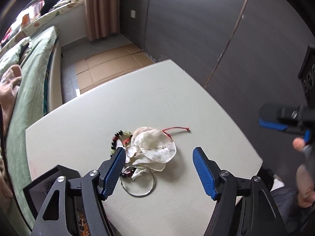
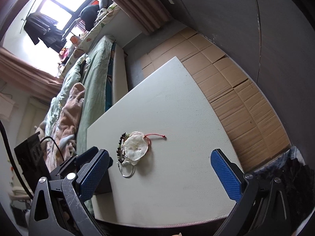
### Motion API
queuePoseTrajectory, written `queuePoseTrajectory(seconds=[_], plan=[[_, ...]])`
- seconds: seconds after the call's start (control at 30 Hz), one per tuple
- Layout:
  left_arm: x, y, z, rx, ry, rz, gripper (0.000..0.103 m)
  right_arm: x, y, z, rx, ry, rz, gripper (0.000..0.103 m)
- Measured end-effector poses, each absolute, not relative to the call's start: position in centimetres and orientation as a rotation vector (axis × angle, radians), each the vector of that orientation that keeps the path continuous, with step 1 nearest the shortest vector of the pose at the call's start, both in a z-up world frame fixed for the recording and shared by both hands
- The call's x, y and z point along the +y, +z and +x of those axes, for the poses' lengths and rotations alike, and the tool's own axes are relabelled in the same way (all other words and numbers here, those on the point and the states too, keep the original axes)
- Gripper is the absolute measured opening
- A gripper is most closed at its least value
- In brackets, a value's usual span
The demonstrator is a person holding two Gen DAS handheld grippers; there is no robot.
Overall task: Organize jewelry
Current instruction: 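Move the left gripper to the white sheer pouch and grasp it, then lift the white pouch with the left gripper and drop it into the box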
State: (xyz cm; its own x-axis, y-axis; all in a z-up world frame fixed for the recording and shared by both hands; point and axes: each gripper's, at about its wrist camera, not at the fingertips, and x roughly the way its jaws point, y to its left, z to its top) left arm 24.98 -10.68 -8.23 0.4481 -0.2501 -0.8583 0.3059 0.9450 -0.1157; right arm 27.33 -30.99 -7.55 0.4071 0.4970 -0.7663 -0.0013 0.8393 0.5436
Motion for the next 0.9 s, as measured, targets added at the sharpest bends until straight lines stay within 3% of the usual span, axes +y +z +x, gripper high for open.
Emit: queuePoseTrajectory(seconds=[0.27,0.4,0.57,0.77,0.9], plan=[[-12.6,-11.1,25.6,1.108,-0.355,0.139,0.071,-33.6,-8.2,27.7,1.106,0.322,0.555,0.103],[-13.0,-12.3,26.2,1.144,-0.344,0.147,0.058,-33.9,-8.5,27.8,1.109,0.321,0.567,0.103],[-12.7,-13.3,26.8,1.173,-0.332,0.141,0.054,-33.4,-8.9,27.9,1.120,0.324,0.562,0.103],[-11.5,-13.3,27.1,1.166,-0.327,0.070,0.006,-33.1,-9.6,28.1,1.136,0.319,0.558,0.103],[-10.7,-11.9,26.9,1.126,-0.329,0.036,0.004,-32.8,-10.0,28.0,1.144,0.321,0.548,0.103]])
